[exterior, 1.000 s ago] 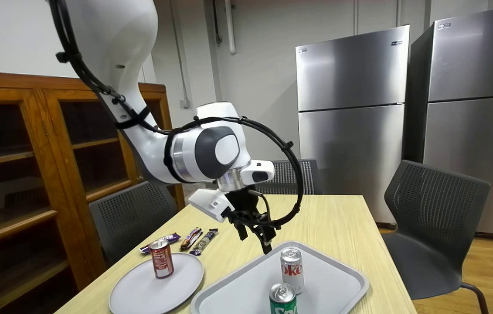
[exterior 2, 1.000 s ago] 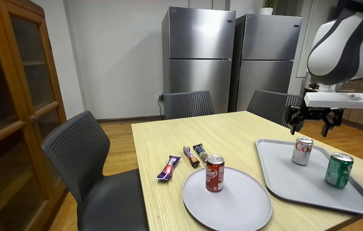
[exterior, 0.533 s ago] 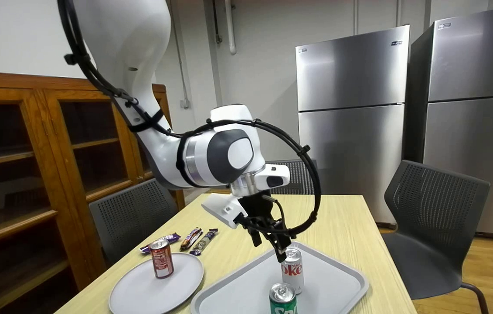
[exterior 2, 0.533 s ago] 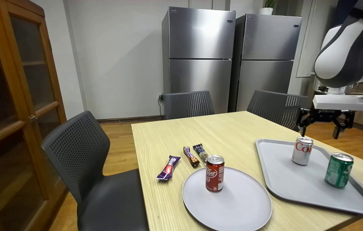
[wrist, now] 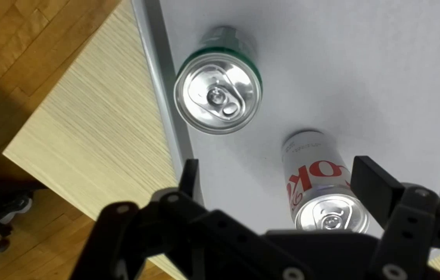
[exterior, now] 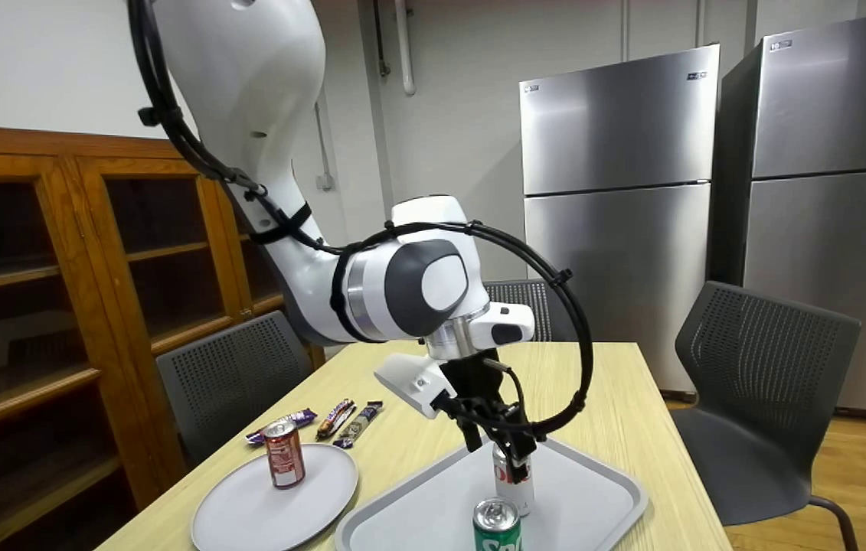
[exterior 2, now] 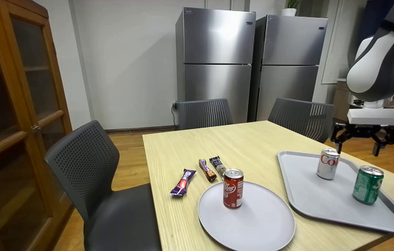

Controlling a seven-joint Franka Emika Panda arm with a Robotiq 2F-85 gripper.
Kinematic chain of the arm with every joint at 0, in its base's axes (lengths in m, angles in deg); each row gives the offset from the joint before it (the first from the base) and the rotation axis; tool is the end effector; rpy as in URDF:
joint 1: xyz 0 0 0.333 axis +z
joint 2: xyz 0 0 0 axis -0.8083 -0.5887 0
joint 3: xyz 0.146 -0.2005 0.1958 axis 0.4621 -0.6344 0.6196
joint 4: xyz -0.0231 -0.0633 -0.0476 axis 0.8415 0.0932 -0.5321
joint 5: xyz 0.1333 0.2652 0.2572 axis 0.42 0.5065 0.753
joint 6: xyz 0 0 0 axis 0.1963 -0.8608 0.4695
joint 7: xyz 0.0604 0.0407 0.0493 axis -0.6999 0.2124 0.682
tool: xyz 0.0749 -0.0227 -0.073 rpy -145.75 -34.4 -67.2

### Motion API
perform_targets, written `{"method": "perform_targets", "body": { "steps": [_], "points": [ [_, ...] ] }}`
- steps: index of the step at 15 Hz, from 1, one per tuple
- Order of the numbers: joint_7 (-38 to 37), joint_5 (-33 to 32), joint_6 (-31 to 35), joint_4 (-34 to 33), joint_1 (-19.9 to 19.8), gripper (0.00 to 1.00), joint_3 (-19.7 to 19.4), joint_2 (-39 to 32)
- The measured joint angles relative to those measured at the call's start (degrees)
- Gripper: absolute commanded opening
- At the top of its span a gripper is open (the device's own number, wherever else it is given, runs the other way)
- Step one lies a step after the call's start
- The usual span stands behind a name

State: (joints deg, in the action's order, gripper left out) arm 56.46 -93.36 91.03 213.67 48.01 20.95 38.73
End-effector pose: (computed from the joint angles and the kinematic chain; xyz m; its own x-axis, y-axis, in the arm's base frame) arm 0.4264 -0.2174 0.2114 0.7879 -0.5989 0.1433 -0.6148 -0.7784 0.1270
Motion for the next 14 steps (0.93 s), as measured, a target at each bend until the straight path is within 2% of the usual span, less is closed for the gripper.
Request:
{"method": "perform_targets", "body": {
  "steps": [14],
  "points": [
    [-0.1,0.0,0.0,-0.1,0.2,1.00,-2.8,-4.0]
  ]
}}
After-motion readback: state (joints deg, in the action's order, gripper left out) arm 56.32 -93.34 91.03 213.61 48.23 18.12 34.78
